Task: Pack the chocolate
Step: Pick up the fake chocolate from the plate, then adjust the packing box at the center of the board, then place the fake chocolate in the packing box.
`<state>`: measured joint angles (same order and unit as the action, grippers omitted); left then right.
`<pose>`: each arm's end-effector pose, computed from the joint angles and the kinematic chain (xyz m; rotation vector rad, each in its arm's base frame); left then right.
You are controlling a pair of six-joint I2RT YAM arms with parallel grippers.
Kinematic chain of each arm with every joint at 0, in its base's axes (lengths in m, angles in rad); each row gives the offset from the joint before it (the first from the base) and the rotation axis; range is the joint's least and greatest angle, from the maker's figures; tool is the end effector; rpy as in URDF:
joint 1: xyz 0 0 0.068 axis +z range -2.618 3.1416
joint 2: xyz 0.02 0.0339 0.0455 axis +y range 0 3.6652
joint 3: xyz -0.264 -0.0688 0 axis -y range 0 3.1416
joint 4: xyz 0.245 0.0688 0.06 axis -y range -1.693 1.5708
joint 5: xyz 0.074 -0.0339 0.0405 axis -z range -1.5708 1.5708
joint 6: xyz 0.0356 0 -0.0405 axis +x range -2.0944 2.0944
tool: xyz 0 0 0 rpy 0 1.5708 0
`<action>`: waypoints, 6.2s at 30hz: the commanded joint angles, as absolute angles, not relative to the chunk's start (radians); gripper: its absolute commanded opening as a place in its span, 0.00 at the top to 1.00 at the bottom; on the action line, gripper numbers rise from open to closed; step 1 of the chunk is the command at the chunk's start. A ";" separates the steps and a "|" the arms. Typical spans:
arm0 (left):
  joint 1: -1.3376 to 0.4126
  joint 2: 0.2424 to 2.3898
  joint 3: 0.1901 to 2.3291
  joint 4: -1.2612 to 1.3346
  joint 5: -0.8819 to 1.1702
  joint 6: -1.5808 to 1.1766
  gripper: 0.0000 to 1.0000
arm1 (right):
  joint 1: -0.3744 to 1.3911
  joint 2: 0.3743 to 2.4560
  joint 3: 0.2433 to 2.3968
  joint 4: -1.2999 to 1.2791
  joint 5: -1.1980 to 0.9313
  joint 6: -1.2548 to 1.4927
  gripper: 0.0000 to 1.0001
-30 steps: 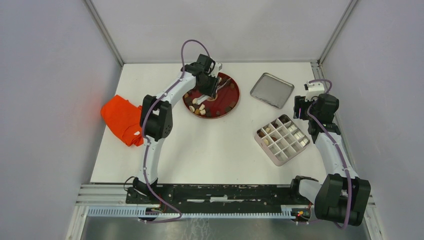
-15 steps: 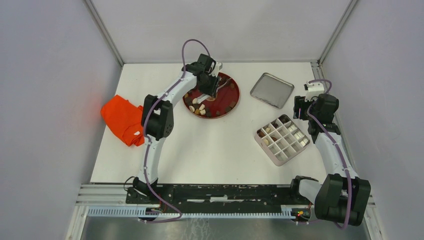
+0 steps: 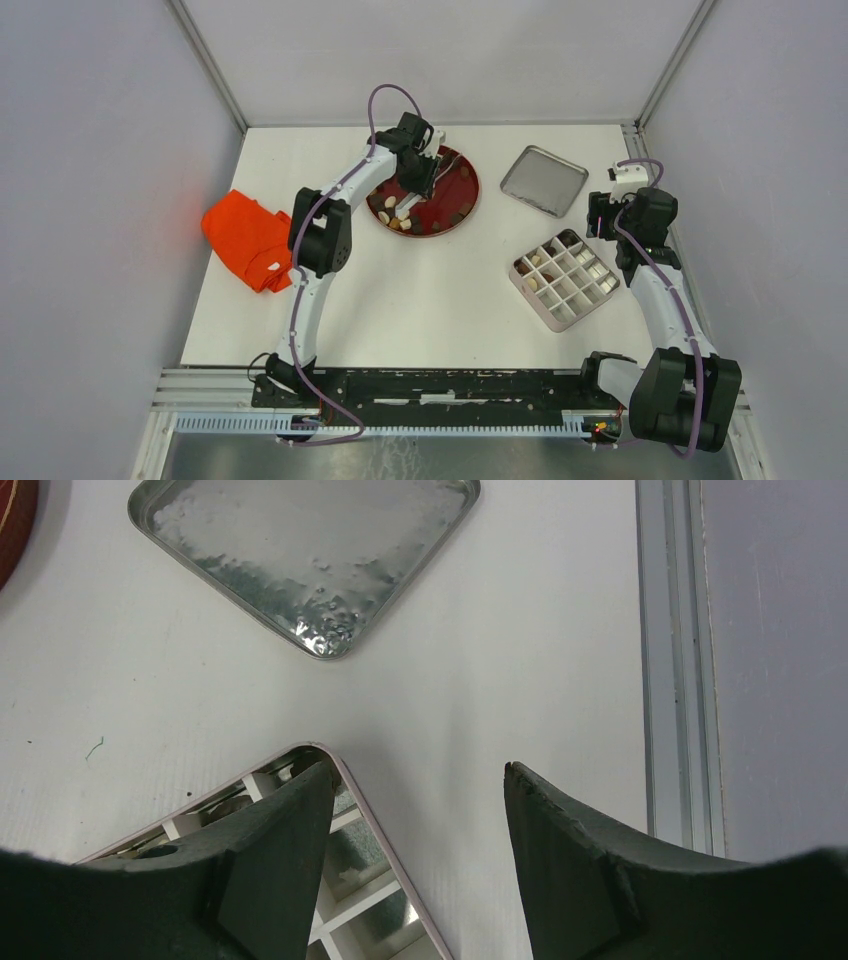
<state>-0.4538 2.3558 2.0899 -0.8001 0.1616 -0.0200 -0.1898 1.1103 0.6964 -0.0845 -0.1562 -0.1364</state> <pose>0.4573 -0.2294 0.1982 0.6277 2.5899 -0.3710 0.2436 -0.0412 0.2542 -0.0408 2.0624 -0.0397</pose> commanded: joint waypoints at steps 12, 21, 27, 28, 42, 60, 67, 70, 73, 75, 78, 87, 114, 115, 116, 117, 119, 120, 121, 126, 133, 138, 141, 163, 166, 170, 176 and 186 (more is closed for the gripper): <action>-0.453 2.202 2.009 -0.742 0.143 -0.042 0.98 | -0.186 1.109 0.718 -0.069 -0.158 -0.145 0.31; -0.453 2.042 1.831 -0.672 0.155 -0.075 0.98 | -0.185 1.112 0.718 -0.069 -0.160 -0.144 0.31; -0.454 1.942 1.714 -0.615 0.189 -0.101 0.98 | -0.183 1.115 0.718 -0.069 -0.165 -0.146 0.31; -0.455 1.924 1.696 -0.608 0.198 -0.105 0.98 | -0.184 1.117 0.719 -0.070 -0.168 -0.147 0.31; -0.474 1.649 1.377 -0.462 0.337 -0.180 0.98 | -0.203 1.186 0.837 -0.307 -0.361 -0.525 0.40; -0.491 1.506 1.262 -0.438 0.371 -0.209 0.98 | -0.221 1.512 1.025 -0.569 -0.510 -0.783 0.59; -0.499 1.476 1.244 -0.455 0.368 -0.208 0.98 | -0.191 1.497 1.006 -0.537 -0.390 -0.788 0.59; -0.504 1.465 1.236 -0.462 0.365 -0.206 0.98 | -0.192 1.490 0.998 -0.540 -0.349 -0.803 0.59; -0.510 1.453 1.228 -0.470 0.362 -0.205 0.98 | -0.191 1.487 0.986 -0.553 -0.335 -0.823 0.59; -0.513 1.444 1.225 -0.474 0.363 -0.206 0.98 | -0.191 1.489 0.978 -0.559 -0.336 -0.832 0.60; -0.522 1.433 1.221 -0.477 0.362 -0.208 0.98 | -0.192 1.506 0.967 -0.554 -0.329 -0.841 0.62; -0.535 1.406 1.218 -0.486 0.356 -0.213 0.98 | -0.189 1.542 0.951 -0.541 -0.393 -0.868 0.88; -0.568 1.360 1.213 -0.492 0.357 -0.228 0.98 | -0.182 1.498 0.976 -0.551 -0.418 -0.966 1.00; -0.572 1.359 1.215 -0.492 0.356 -0.228 0.98 | -0.177 1.481 0.978 -0.541 -0.416 -0.966 1.00; -0.575 1.359 1.218 -0.492 0.357 -0.229 0.98 | -0.170 1.457 0.980 -0.530 -0.412 -0.964 1.00; -0.576 1.358 1.221 -0.492 0.357 -0.229 0.98 | -0.159 1.431 0.984 -0.518 -0.400 -0.960 1.00; -0.580 1.358 1.229 -0.496 0.357 -0.230 0.98 | -0.130 1.380 0.992 -0.490 -0.371 -0.949 1.00; -0.581 1.358 1.233 -0.498 0.355 -0.230 0.98 | -0.114 1.357 0.995 -0.473 -0.355 -0.939 1.00; -0.583 1.358 1.236 -0.498 0.353 -0.230 0.98 | -0.099 1.330 0.995 -0.458 -0.340 -0.930 1.00; -0.606 1.353 1.246 -0.499 0.346 -0.238 0.98 | -0.032 1.239 0.994 -0.392 -0.279 -0.900 1.00; -0.684 1.355 1.252 -0.483 0.330 -0.265 0.98 | -0.005 1.273 0.964 -0.394 -0.288 -0.836 1.00; -0.774 1.352 1.250 -0.447 0.272 -0.302 0.98 | -0.005 1.284 0.942 -0.365 -0.295 -0.671 1.00; -0.843 1.373 1.240 -0.392 0.243 -0.330 0.98 | -0.005 1.302 0.930 -0.358 -0.324 -0.567 1.00; -0.989 1.623 1.266 -0.344 0.209 -0.320 0.98 | 0.022 1.445 0.845 -0.313 -0.428 -0.416 0.70; -0.992 1.640 1.276 -0.355 0.203 -0.312 0.98 | 0.023 1.439 0.848 -0.318 -0.435 -0.416 0.53; -0.998 1.666 1.301 -0.383 0.179 -0.303 0.98 | 0.018 1.416 0.849 -0.319 -0.422 -0.416 0.40; -1.008 1.668 1.307 -0.409 0.159 -0.299 0.98 | -0.038 1.372 0.845 -0.296 -0.378 -0.407 0.39; -1.014 1.685 1.327 -0.425 0.159 -0.293 0.98 | -0.077 1.347 0.822 -0.280 -0.367 -0.414 0.49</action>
<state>-1.0061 1.6760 1.2659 -0.4435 0.1642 -0.3012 -0.0654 1.3705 0.8276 -0.3058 -0.3618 -0.4160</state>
